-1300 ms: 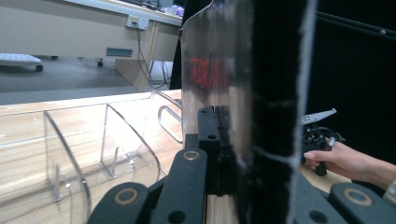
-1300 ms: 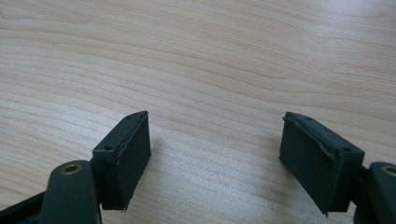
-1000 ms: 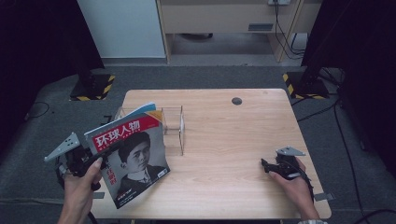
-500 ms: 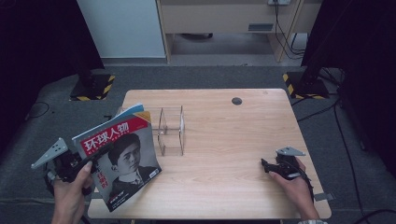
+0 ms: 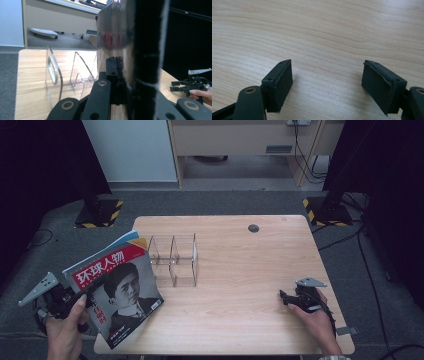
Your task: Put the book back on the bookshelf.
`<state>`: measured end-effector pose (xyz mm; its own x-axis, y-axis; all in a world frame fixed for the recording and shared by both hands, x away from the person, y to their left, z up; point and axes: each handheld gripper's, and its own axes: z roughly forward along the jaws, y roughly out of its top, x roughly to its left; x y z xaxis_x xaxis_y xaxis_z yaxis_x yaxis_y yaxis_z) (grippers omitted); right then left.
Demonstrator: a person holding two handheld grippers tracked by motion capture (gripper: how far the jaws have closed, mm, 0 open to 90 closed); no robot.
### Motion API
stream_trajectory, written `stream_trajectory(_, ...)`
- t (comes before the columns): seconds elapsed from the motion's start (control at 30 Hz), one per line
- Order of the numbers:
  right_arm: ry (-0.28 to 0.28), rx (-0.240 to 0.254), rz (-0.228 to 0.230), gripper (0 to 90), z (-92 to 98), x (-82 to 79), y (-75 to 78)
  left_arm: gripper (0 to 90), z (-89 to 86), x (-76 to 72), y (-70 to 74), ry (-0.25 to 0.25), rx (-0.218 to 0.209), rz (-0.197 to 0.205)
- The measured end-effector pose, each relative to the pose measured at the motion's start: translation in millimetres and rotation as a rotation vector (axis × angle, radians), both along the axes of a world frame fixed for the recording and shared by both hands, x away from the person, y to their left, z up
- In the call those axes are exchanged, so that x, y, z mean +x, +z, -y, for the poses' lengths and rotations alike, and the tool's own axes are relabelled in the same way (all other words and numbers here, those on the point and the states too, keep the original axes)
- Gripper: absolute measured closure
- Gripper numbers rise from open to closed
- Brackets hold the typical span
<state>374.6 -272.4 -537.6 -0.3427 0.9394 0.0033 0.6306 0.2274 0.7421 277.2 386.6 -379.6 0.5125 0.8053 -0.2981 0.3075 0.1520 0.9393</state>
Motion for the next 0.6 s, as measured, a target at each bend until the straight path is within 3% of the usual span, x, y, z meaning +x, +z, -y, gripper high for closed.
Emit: stream_trajectory(0.6, 0.0, 0.001, 0.0, 24.9, 0.0, 0.0, 0.0, 86.4, -18.0, -7.6, 4.8, 0.086, 0.02, 0.002)
